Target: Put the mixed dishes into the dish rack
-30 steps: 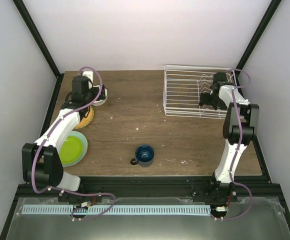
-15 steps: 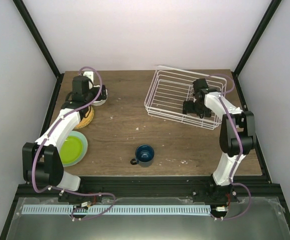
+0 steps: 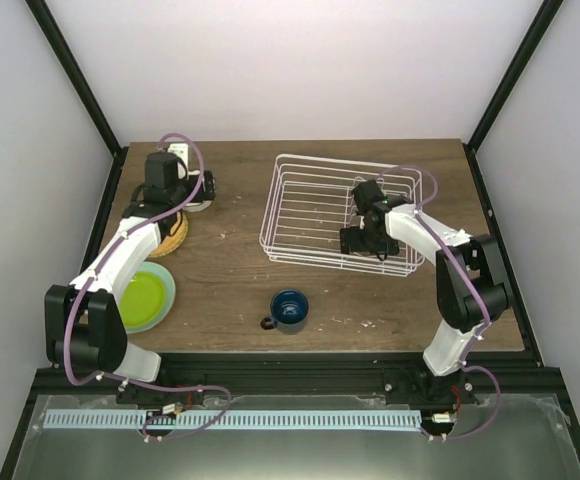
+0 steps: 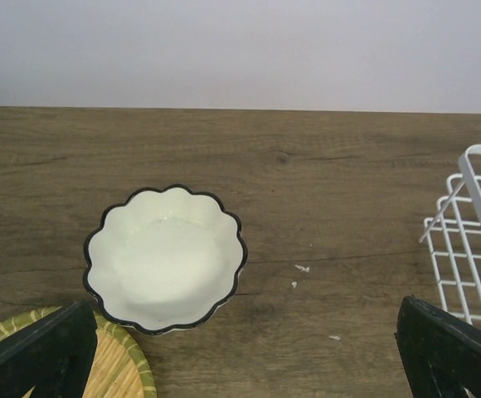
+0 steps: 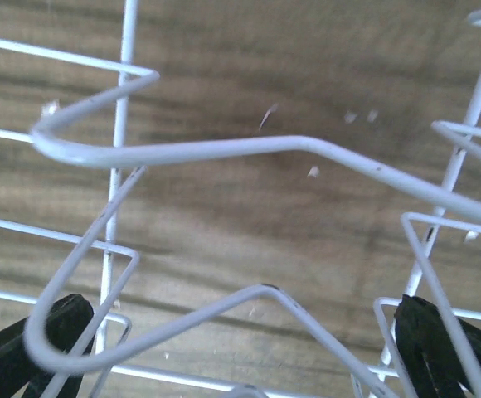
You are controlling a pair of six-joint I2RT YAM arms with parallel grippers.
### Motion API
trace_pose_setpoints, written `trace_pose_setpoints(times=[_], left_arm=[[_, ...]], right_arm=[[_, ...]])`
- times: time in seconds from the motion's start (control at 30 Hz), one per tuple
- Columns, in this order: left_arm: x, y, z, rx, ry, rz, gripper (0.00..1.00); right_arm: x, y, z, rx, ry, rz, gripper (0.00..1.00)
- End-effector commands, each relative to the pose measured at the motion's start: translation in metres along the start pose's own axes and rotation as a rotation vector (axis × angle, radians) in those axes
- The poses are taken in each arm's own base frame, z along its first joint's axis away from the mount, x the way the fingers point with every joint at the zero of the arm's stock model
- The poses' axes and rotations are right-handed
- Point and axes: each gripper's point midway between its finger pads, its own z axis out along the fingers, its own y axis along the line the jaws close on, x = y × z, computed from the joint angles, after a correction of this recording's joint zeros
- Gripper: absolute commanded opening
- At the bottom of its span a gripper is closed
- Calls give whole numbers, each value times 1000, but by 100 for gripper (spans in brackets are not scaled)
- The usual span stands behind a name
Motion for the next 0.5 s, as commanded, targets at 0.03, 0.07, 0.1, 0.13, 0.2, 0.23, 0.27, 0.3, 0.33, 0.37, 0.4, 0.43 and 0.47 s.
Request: trace_pose_setpoints(times=[0.03,0.07,0.1,0.13,0.2,0.23,0.27,0.3,0.33,0.37,0.4,0.43,0.47], left_arm=[[5,-8,-1,38,37,-22,100],[5,-14,-2,57,43,-22,100],[6,-21,-1,73,50,-21,100],[7,-27,-1,88,57,-19,100],[9,-42,0,115,71,-15,100],[10,-49,0,129,79,-16,100],[10,-57,1,147,84,-24,100],[11,-64,1,169,93,-34,100],[12,-70,2,187,100,-44,100],[12,-77,2,205,103,-50,100],[13,-82,3,223,108,-56,100],[14,-87,3,238,113,-60,100],[15,-92,4,251,118,-62,100]], right_arm=[[28,2,-12,22,45,-49,100],[26,2,-20,19,30,-46,100],[24,3,-26,16,24,-42,100],[22,3,-31,16,23,-40,100],[18,4,-43,15,20,-32,100],[16,4,-49,14,13,-25,100],[13,5,-55,11,2,-22,100],[11,6,-62,6,-9,-18,100],[8,6,-67,4,-19,-15,100],[6,6,-72,3,-29,-13,100],[3,6,-76,7,-37,-11,100],[0,6,-81,12,-48,-9,100],[-4,5,-86,20,-58,-6,100]])
